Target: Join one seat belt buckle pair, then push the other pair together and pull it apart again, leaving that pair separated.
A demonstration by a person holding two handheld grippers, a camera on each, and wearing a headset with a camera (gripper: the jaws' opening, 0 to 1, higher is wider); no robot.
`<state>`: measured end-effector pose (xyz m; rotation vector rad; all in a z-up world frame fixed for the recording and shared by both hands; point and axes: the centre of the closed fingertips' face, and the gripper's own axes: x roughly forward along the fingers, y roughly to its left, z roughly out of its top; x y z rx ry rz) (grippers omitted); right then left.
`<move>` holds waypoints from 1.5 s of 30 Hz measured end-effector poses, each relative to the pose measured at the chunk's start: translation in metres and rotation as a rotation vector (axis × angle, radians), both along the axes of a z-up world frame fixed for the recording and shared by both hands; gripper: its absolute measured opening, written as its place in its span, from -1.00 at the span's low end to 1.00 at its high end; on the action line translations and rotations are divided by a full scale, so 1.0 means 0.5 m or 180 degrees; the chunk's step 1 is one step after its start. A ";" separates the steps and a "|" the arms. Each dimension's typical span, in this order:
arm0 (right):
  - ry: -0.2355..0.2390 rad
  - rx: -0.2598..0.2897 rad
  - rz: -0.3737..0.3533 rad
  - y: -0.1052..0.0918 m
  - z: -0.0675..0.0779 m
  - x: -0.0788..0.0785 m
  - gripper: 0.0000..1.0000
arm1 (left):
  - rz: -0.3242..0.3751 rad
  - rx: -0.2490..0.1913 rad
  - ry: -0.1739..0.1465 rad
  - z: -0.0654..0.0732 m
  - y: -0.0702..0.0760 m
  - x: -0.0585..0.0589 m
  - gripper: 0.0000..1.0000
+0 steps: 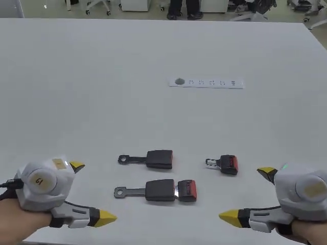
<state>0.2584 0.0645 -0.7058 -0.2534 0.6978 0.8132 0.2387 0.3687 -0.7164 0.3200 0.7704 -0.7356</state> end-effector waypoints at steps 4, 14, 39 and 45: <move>0.0002 -0.0019 -0.0025 -0.005 0.000 0.002 0.99 | 0.0027 -0.0031 -0.0018 0.002 0.004 0.000 1.00; -0.0009 -0.0022 -0.0086 -0.011 0.007 0.003 0.99 | 0.0059 -0.0087 0.0007 0.000 0.004 -0.002 1.00; -0.0066 -0.0080 -0.0104 -0.012 0.002 -0.006 0.99 | 0.0188 -0.0377 0.0015 0.009 -0.006 -0.005 1.00; -0.0077 -0.0065 -0.0141 -0.017 0.003 -0.011 0.99 | 0.0252 -0.0479 -0.0035 0.021 -0.005 0.000 1.00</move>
